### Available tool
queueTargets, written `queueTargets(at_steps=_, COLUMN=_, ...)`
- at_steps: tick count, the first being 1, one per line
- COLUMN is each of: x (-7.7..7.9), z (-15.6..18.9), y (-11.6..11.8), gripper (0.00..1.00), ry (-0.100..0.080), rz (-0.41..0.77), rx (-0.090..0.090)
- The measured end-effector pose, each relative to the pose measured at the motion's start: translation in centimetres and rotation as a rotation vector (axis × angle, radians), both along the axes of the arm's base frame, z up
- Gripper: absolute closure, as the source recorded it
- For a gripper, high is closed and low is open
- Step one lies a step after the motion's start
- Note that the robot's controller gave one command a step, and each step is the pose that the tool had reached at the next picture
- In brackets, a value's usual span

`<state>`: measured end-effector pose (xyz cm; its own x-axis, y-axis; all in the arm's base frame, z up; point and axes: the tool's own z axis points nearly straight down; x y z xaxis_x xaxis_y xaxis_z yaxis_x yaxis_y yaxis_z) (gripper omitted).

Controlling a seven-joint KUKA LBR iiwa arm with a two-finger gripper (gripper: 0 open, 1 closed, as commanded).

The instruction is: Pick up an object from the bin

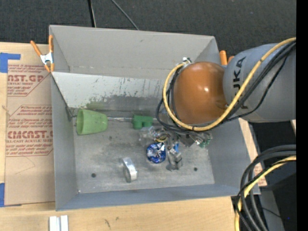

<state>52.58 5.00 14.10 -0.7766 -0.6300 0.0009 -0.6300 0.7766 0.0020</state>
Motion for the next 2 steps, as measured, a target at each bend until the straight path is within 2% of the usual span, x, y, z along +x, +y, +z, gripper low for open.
queueTargets(at_steps=1, x=3.12, z=-7.31, y=-0.33, gripper=0.0, ry=-0.001, rz=0.263, rx=0.001)
queueTargets(at_steps=2, x=3.2, z=-7.14, y=-0.31, gripper=1.0, ry=-0.003, rz=0.262, rx=0.002)
